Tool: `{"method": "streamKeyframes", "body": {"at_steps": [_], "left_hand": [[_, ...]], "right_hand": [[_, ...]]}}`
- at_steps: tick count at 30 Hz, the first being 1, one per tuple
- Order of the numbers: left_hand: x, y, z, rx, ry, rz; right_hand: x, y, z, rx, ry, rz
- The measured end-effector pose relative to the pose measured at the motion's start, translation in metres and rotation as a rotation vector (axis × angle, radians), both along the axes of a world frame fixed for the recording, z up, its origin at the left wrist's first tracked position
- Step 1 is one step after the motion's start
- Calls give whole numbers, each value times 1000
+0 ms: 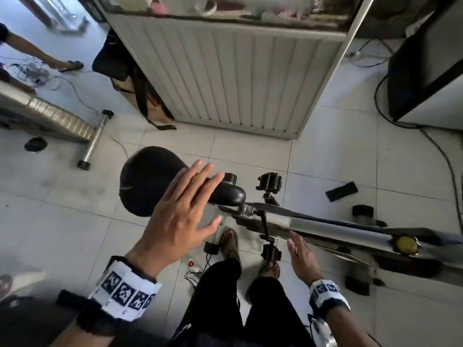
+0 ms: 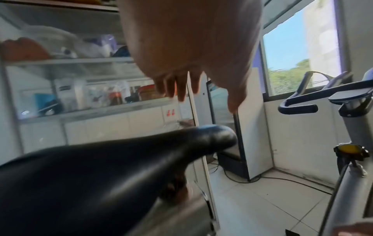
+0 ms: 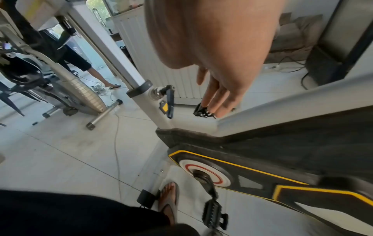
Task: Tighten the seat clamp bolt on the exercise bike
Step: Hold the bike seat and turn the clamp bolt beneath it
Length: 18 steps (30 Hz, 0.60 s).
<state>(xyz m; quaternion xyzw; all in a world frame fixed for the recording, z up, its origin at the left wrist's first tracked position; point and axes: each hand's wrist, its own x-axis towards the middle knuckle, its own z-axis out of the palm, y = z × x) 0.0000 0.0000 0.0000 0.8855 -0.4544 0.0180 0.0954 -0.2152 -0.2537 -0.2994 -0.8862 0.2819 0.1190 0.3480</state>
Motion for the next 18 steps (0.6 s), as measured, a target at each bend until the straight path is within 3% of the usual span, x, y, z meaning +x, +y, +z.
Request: {"method": "streamKeyframes", "body": {"at_steps": [1,6,13,18], "left_hand": [[10,-7,-5,53,-5,-27],[42,-18,-30,300,62,-61],[51,-16,-45,304,29,-110],[56,-16,-49,310,-46,-156]], "right_hand": [[12,8,-5,78,-96,0],[77,37,-22,217,-91,-204],[99,61,-68,231,-74,-350],[111,63,-78,218,-38,-387]]}}
